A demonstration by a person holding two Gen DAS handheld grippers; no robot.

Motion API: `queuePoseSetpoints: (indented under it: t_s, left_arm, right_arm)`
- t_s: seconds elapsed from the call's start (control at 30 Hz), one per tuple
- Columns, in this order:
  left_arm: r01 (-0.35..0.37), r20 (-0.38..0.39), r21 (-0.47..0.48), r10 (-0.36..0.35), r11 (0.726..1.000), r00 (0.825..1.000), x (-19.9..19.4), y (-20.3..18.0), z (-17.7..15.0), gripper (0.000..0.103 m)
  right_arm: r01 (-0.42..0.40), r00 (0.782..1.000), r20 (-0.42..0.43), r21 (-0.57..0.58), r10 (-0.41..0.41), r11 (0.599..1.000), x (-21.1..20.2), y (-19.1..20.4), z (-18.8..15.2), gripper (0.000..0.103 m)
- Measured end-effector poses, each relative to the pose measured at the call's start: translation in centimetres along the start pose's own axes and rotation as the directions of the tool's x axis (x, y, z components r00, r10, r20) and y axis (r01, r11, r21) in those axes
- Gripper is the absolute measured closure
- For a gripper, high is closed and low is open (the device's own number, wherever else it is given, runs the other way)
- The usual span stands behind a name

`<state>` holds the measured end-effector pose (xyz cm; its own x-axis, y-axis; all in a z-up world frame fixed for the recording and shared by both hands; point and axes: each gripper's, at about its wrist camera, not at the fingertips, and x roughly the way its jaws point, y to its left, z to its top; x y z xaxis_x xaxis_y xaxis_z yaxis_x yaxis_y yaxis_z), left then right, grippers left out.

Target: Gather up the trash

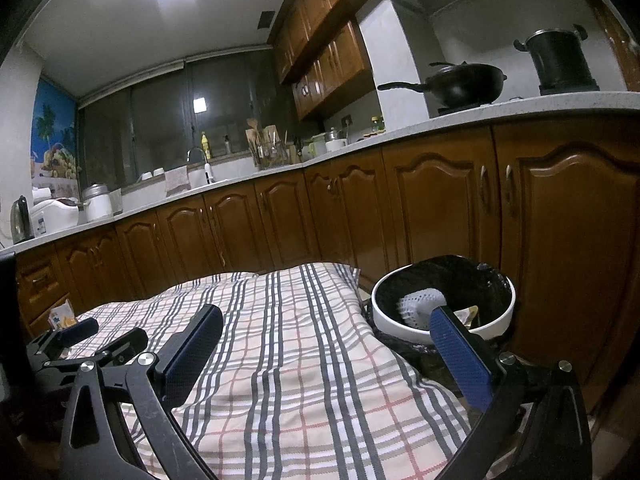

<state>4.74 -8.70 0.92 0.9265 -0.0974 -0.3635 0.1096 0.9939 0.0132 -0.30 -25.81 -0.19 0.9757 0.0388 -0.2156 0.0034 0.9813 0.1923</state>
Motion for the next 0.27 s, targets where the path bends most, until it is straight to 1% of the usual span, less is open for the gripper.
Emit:
queuePoseSetpoints:
  t_s: [0.27]
  left_arm:
    - [0.02, -0.016, -0.011, -0.021, 1.0, 1.0, 0.68, 0.71, 0.46, 0.0]
  right_arm:
    - [-0.002, 1.0, -0.03, 0.008, 0.002, 1.0, 0.71, 0.72, -0.06, 0.0]
